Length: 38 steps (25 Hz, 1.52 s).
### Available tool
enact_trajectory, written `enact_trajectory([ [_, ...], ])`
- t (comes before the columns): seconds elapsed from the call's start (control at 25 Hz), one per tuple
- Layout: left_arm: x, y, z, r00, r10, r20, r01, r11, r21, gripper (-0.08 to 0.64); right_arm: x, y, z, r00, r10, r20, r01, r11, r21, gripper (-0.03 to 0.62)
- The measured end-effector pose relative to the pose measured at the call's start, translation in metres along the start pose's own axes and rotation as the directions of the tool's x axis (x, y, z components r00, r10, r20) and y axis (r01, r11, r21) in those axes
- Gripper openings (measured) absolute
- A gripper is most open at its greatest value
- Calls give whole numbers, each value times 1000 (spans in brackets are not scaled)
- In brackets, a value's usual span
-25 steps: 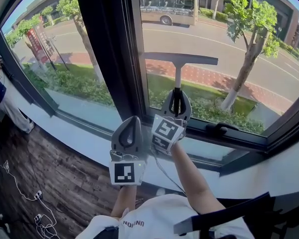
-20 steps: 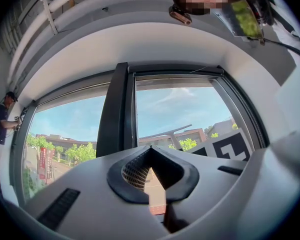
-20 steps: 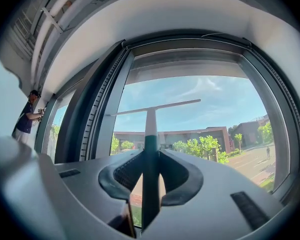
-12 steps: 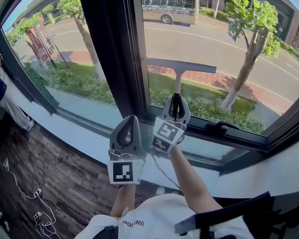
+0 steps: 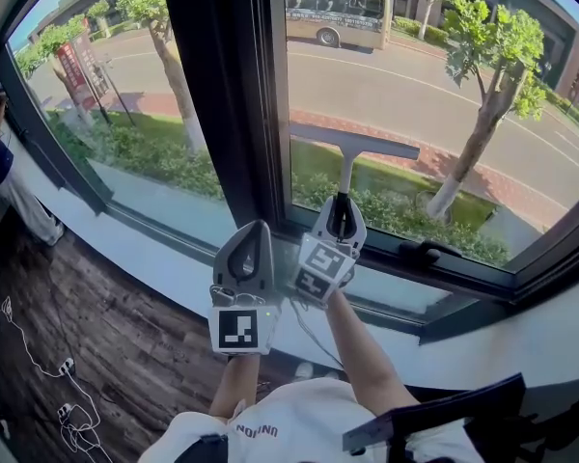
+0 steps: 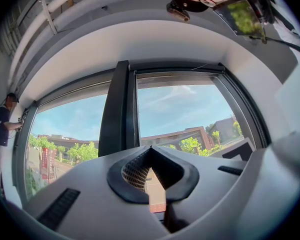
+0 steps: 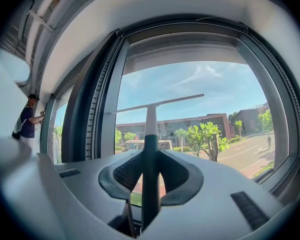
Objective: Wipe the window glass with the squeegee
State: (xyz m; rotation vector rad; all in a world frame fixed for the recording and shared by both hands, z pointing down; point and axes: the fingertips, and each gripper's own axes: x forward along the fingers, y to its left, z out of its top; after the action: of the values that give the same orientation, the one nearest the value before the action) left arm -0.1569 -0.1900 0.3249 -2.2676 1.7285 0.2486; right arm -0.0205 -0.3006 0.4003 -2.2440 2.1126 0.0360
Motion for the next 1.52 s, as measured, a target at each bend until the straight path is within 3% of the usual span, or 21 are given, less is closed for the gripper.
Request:
enact_trajectory([
  [0.16,3,3,0,1000,13,-19,-13,999,-34,-5,-1,2,-11,999,5,-34,-5,1000,0,97],
  [0.84,17,-5,-8,999,-28,-29,27,999,-30,-5,-8,4,-56,993,30,-112,-27,999,29,98],
  [1.0,19,-8,-14,999,-48,-24,48,999,6,-5,-9,5,-69,990,39,-135,-34,999,40,98],
  [1.16,21,-11,-11,999,-46,-27,45,998,-34,-5,-11,5,-72,989,45,-139,-40,998,42,97],
  [1.52,39,-23,-7,997,-81,-11,80,996,-25,-5,-13,5,-77,986,56,-160,-49,998,43,97],
])
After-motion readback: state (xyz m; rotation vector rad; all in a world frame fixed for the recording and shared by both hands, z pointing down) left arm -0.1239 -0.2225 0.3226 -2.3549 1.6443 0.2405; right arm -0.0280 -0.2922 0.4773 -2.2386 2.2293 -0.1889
